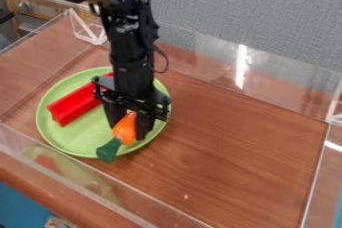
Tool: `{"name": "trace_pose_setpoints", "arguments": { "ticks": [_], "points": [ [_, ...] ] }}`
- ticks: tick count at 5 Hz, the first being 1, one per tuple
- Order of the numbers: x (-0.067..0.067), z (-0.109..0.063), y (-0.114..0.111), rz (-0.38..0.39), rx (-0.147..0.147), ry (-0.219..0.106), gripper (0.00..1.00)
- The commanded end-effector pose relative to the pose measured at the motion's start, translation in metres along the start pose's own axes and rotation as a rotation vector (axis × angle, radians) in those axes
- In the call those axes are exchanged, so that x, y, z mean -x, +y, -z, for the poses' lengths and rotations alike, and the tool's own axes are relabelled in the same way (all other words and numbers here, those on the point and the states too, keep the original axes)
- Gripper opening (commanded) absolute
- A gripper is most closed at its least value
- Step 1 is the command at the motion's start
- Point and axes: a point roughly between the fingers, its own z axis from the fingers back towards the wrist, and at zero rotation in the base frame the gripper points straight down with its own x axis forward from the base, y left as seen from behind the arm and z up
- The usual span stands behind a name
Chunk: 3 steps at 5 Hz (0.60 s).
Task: Move the carrot from the green plate to the table
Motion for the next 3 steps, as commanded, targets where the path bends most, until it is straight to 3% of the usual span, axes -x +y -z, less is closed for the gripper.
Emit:
{"name": "trace_pose_setpoints", "arguments": {
  "ticks": [1, 3],
  "points": [
    [-0.015, -0.008, 0.007, -0.044, -0.002, -0.055, 0.00],
    [-0.019, -0.006, 0.019, 0.056, 0.004, -0.065, 0.00]
  ]
}}
